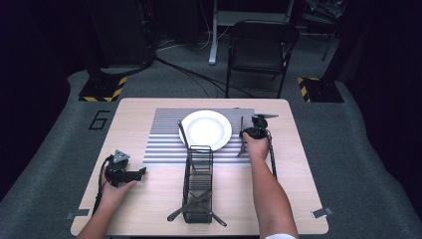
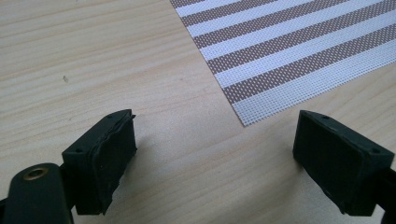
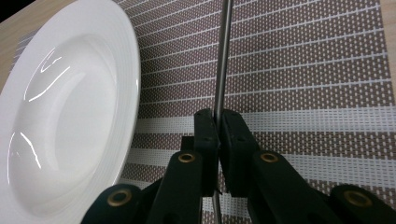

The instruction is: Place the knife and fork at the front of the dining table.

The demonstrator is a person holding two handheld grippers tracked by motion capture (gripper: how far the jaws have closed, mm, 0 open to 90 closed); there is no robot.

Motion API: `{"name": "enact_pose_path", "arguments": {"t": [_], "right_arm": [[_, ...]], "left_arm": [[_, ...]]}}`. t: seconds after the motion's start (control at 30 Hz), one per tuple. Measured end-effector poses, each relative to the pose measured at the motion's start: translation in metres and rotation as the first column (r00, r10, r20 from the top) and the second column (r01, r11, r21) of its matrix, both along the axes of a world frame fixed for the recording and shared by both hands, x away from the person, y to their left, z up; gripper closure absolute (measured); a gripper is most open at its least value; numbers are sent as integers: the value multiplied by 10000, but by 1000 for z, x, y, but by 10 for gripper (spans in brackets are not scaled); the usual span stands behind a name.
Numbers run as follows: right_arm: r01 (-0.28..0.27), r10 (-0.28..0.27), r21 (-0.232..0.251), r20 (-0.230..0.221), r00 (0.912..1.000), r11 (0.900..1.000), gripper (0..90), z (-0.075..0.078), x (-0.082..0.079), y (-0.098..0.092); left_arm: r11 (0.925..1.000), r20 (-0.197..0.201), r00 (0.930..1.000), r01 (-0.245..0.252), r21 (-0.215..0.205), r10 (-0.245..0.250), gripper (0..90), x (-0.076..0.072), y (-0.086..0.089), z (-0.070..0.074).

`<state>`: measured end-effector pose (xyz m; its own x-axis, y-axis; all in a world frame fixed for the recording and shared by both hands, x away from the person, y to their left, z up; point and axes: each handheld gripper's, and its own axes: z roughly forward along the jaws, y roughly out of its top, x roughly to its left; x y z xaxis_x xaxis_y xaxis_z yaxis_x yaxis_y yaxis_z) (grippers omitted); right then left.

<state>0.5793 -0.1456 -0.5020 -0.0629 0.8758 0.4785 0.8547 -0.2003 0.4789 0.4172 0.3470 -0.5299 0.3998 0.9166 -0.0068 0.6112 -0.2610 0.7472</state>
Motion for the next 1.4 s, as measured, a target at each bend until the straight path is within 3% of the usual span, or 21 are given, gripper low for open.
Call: {"name": "enact_pose_path", "arguments": {"t": [0.87, 1.2, 1.4], "right_arm": [[71, -74, -352, -96, 9999, 9994, 819, -5, 1, -5], [241, -239, -318, 70, 9997, 9992, 818, -3, -1, -12], [81, -67, -523, 268, 9996, 9986, 802, 3, -5, -13]], "left_arm": [[10000, -107, 9999, 86, 19, -86, 130, 0, 0, 1], [10000, -108, 9999, 86, 17, -86, 130, 0, 0, 1], [9999, -106, 9999, 102, 24, -102, 130, 0, 0, 1]]}}
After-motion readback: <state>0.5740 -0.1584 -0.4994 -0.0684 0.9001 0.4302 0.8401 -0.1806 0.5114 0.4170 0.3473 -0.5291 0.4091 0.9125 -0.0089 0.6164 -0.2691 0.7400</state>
